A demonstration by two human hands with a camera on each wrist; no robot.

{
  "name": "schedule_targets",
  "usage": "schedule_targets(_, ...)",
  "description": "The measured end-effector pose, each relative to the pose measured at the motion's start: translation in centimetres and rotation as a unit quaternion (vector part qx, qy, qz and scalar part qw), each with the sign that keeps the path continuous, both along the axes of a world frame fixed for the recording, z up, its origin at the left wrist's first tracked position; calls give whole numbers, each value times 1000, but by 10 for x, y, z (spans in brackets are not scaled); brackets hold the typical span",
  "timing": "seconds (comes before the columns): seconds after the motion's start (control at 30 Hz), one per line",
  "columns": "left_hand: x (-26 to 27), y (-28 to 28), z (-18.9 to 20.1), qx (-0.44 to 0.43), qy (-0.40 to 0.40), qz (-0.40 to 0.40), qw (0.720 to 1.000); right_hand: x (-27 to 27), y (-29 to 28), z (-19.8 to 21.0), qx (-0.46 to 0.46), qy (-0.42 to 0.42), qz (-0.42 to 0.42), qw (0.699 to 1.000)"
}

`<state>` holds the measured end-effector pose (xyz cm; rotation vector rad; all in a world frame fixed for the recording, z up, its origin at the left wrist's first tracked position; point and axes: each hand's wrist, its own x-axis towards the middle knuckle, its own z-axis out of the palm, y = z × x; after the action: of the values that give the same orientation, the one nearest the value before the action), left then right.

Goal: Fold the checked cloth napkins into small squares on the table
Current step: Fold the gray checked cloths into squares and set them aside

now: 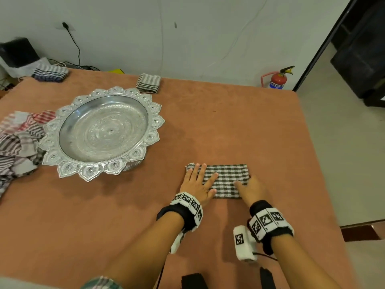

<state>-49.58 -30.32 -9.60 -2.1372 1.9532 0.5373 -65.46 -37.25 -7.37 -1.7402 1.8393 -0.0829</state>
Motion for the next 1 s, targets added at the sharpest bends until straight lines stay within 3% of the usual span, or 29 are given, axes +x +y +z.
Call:
schedule_targets(0.1, 1, 1, 2, 14, -2, -1, 1000, 10, -13, 6, 114, -166, -68, 977)
schedule_targets(0.2, 2, -2, 8, 22, 17, -4, 1000, 23, -14, 28, 132, -225, -68, 963)
schedule_targets(0.27, 5, -3, 18, 21, 45, -8, 999, 37, -11, 38, 89, -223, -15, 971)
schedule_targets(0.37, 14, 5, 35, -57, 140, 40, 988, 62, -1, 44, 27, -178, 73, 981)
schedule_targets(0.5, 34, 33, 42, -142, 267, 192, 934, 94, 18, 40, -36, -96, 166, 981)
schedule_targets(0.7, 56, 68, 30, -135, 276, 274, 911, 115, 48, 20, -36, 32, 268, 962)
schedule_targets(0.9, 51, 64, 32, -182, 299, 283, 893, 97, 48, 15, -30, -20, 325, 945)
schedule_targets(1.0, 44, 49, 40, -212, 296, 249, 898, 76, 45, 23, -116, -104, 253, 955)
